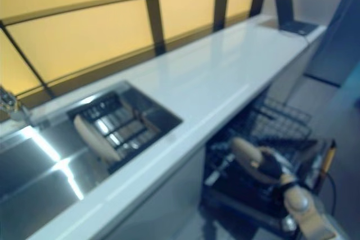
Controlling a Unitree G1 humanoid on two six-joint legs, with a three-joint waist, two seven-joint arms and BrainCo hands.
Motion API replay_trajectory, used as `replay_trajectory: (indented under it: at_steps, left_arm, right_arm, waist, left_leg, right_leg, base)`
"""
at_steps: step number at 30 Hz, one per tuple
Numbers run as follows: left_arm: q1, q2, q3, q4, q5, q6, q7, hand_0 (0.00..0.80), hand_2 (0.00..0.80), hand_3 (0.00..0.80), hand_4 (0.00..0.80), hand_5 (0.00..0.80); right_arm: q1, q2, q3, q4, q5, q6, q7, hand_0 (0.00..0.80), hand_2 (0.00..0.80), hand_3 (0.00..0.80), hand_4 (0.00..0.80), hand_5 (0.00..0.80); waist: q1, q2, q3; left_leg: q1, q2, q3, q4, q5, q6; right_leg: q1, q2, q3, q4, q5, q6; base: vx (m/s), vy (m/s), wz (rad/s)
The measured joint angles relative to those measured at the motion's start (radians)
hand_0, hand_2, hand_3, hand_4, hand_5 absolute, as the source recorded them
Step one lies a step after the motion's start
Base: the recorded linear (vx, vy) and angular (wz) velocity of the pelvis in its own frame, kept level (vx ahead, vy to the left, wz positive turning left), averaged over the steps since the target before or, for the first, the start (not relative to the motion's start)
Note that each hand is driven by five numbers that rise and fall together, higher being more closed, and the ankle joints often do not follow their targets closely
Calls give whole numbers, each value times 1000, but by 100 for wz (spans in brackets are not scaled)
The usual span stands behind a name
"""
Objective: Take plates into dishwasher
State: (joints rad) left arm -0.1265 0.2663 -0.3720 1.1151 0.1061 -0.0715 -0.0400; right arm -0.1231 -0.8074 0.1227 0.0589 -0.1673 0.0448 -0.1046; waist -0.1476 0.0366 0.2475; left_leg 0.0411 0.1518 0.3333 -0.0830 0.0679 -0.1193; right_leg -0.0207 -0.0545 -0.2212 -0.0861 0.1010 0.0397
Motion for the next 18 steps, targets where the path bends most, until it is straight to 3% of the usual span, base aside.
replay_trajectory:
  at_steps: [10, 18]
  left_arm:
    - [-4, 12, -1, -28, 0, 13, -3, 0, 0, 0, 0, 0]
    - [-10, 20, -1, -33, 0, 16, -8, 0, 0, 0, 0, 0]
  right_arm:
    - [-51, 16, 27, 77, -31, -23, -19, 800, 800, 800, 800, 800]
    - [-76, 20, 50, 147, -72, -22, -35, 800, 800, 800, 800, 800]
  waist:
    - [6, 0, 24]
    - [42, -1, 26]
  left_leg:
    - [-1, 0, -8, 0, 1, 0]
    - [-4, 0, -10, 0, 1, -1]
  right_leg:
    - [0, 0, -9, 0, -2, 1]
    - [0, -1, -16, 0, -5, 1]
  base:
    - [1, -5, 2]
    - [1, -3, 1]
